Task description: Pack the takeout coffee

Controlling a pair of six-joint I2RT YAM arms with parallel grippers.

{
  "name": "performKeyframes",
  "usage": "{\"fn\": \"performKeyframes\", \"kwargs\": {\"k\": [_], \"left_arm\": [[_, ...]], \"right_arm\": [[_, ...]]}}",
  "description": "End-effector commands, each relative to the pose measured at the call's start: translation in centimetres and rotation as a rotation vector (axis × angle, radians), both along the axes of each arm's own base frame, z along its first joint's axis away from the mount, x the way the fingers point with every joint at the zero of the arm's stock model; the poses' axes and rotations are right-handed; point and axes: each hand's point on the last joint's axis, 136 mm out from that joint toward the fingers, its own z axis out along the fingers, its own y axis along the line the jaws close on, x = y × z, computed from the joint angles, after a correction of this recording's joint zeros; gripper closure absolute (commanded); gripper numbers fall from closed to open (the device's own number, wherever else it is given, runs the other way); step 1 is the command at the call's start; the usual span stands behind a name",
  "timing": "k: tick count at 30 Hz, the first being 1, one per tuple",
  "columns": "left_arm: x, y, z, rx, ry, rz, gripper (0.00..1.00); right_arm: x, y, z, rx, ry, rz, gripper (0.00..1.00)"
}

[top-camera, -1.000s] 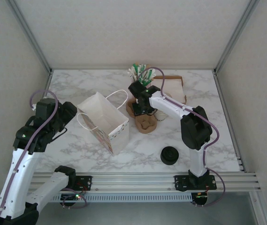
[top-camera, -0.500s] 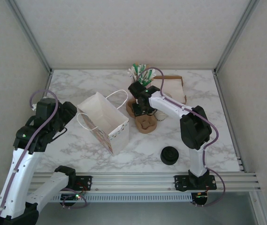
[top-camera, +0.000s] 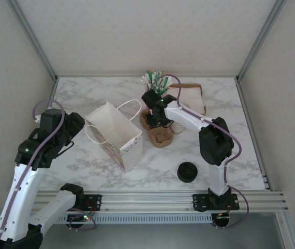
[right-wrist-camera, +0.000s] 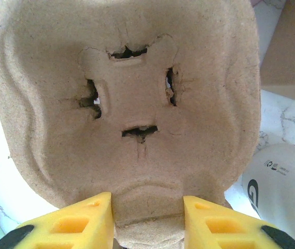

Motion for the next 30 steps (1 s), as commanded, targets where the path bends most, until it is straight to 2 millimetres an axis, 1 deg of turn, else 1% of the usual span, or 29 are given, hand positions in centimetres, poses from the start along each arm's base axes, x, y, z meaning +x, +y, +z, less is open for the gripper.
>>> {"fn": "performKeyframes", "kwargs": {"k": [1,8,12,17,20,22,25,27,30], "left_arm": [[0.0,1.1,0.3,0.024,-0.026,0.052,0.27],[0.3,1.4,1.5,0.014,-0.077,0.075,0.28],[0.2,1.8,1.9,0.026,-0.099,0.096,0.27],[0.1,2.5,2.8,0.065,-0.125,0.113,0.27],[0.1,3.4,3.9,0.116,-0.143,0.135,0.28],[0.3,3.6,4.8,0.126,-0.155,0.143,0.29],[1.1,2.9,6.0,0.1,-0.176,0.119,0.3],[1.8,2.5,6.3,0.082,-0.177,0.106,0.3],[3.3,1.9,7.1,-0.005,-0.203,0.083,0.31]], "right_arm": [[0.4,-0.1,1.4,0.01,-0.021,-0.006,0.65],[0.3,0.0,5.0,0.074,-0.071,-0.021,0.64],[0.1,0.0,6.2,0.101,-0.081,-0.031,0.64],[-0.3,-0.2,7.1,0.118,-0.084,-0.048,0.65],[-0.5,-0.7,8.1,0.123,-0.103,-0.067,0.65],[-0.6,-0.9,9.1,0.137,-0.12,-0.075,0.65],[-0.7,-1.1,10.6,0.156,-0.134,-0.085,0.65],[-0.9,-1.2,11.7,0.17,-0.147,-0.089,0.65],[-0.9,-1.6,13.4,0.186,-0.185,-0.11,0.65]]}}
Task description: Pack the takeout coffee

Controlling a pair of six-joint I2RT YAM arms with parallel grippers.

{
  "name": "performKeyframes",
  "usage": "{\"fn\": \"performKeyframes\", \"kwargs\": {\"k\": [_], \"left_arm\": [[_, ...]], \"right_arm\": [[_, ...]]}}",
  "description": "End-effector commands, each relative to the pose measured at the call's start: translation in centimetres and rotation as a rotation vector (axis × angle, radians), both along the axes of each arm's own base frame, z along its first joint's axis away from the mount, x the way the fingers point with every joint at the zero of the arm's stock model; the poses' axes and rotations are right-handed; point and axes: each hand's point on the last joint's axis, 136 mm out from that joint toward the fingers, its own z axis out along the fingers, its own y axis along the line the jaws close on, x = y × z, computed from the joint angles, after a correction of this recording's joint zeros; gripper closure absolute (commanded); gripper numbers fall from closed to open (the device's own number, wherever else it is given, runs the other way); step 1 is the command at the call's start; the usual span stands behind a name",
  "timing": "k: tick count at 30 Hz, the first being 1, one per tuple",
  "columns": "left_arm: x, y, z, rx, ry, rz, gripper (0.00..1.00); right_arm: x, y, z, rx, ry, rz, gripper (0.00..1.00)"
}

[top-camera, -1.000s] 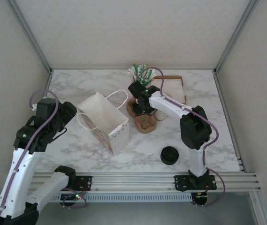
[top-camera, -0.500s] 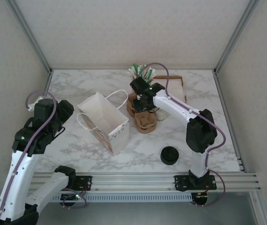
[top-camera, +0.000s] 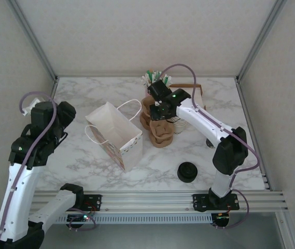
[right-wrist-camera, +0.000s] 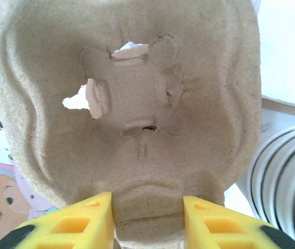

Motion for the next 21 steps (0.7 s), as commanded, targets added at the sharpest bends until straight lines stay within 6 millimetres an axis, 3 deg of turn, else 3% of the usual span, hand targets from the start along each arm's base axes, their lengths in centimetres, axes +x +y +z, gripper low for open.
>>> {"fn": "performKeyframes", "kwargs": {"k": [1,6,11,15,21], "left_arm": [[1.9,-0.8,2.1,-0.094,-0.077,-0.047,0.31],[4.4,-0.5,4.3,-0.166,-0.113,-0.071,0.32],[6.3,0.2,3.4,-0.323,-0.131,-0.057,0.34],[7.8,1.6,0.3,-0.389,-0.077,-0.003,0.35],[9.5,2.7,-7.5,-0.453,0.084,0.04,0.4]], "right_arm": [[0.0,-1.1,4.4,0.043,-0.071,-0.052,0.65],[0.3,-2.3,7.0,0.027,-0.132,-0.092,0.65],[-0.2,-3.5,9.8,0.041,-0.184,-0.12,0.65],[-0.6,-4.1,12.2,0.061,-0.237,-0.113,0.65],[-1.5,-5.4,15.3,0.084,-0.306,-0.113,0.64]]}}
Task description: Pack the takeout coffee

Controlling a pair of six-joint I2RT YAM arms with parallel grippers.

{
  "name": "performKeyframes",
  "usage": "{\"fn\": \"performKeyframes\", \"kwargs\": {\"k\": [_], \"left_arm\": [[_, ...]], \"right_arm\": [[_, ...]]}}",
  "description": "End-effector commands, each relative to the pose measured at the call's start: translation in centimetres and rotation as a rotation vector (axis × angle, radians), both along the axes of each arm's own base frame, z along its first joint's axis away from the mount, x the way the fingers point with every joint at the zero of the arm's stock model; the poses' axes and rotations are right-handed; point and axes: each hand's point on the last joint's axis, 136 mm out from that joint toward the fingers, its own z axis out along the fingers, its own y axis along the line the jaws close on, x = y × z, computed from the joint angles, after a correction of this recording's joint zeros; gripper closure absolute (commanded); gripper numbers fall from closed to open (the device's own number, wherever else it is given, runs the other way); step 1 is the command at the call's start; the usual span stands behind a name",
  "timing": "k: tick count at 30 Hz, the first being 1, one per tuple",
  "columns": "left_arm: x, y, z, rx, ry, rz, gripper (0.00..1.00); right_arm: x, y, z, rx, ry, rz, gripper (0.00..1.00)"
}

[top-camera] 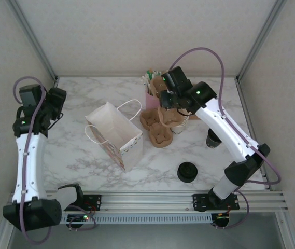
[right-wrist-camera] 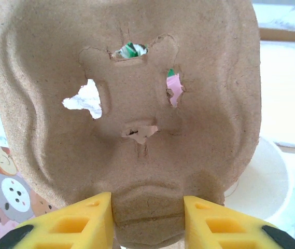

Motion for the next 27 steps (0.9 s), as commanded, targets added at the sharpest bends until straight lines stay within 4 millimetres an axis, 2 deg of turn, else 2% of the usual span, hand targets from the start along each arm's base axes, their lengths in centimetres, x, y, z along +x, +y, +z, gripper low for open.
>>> {"fn": "performKeyframes", "kwargs": {"k": [1,8,13,16,21,24,27], "left_arm": [[0.9,-0.5,-4.1,-0.056,0.07,-0.03,0.41],[1.0,-0.3,-13.6,-0.04,0.266,-0.019,0.43],[1.9,-1.4,-18.7,-0.02,0.361,-0.05,0.45],[2.5,-2.7,-20.6,0.006,0.4,-0.094,0.46],[2.7,-4.4,-22.2,0.018,0.419,-0.137,0.47],[2.2,-5.0,-22.7,0.003,0.43,-0.146,0.49],[1.4,-5.5,-23.1,0.001,0.443,-0.152,0.5]], "right_arm": [[-0.8,-1.5,3.4,0.021,-0.077,-0.012,0.64],[-1.7,-0.4,7.2,0.087,-0.151,0.044,0.64],[-3.0,3.0,10.6,0.117,-0.228,0.146,0.64],[-4.1,5.0,12.2,0.151,-0.256,0.206,0.64],[-6.2,8.6,13.9,0.22,-0.286,0.304,0.64],[-7.6,10.8,14.2,0.24,-0.283,0.364,0.64],[-8.6,12.9,13.6,0.247,-0.261,0.421,0.64]]}}
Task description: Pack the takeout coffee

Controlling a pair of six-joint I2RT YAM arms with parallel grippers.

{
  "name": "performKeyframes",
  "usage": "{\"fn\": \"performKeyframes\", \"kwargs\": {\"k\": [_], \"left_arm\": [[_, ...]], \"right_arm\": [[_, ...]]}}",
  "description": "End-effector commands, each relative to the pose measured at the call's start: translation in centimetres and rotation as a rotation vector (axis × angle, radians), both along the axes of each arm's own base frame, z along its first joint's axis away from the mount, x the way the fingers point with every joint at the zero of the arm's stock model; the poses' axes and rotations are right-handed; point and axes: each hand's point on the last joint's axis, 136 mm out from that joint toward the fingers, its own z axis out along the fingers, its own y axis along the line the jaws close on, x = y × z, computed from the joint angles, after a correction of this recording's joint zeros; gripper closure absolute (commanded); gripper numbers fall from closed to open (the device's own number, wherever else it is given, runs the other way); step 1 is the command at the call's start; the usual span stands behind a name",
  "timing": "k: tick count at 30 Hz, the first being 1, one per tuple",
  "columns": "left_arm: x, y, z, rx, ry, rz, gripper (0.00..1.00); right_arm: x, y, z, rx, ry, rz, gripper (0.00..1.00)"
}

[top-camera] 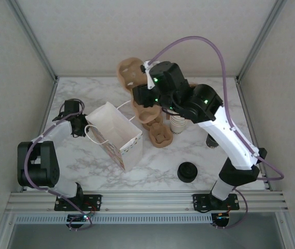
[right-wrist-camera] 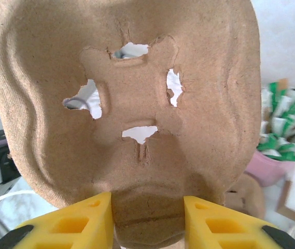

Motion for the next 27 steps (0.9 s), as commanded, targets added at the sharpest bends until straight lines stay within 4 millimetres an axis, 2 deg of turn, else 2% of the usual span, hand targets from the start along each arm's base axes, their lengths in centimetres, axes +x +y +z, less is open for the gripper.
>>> {"fn": "performKeyframes", "kwargs": {"k": [1,6,12,19,27], "left_arm": [[-0.9,-0.4,-0.6,0.007,0.011,-0.002,0.5],[-2.4,-2.0,-1.1,0.007,0.024,-0.03,0.51],[-3.9,-2.6,-1.3,0.02,0.031,-0.038,0.51],[-5.7,-3.6,-0.9,0.011,0.015,-0.022,0.53],[-7.0,-4.9,-0.9,0.017,0.001,-0.041,0.53]], "right_arm": [[-1.1,2.7,0.4,0.018,-0.012,0.079,0.64],[-2.6,5.6,-0.7,0.011,0.015,0.176,0.63],[-3.7,7.3,-2.3,-0.025,0.04,0.246,0.64],[-4.2,8.4,-5.1,-0.071,0.085,0.284,0.64],[-5.3,7.6,-7.9,-0.128,0.102,0.335,0.64]]}}
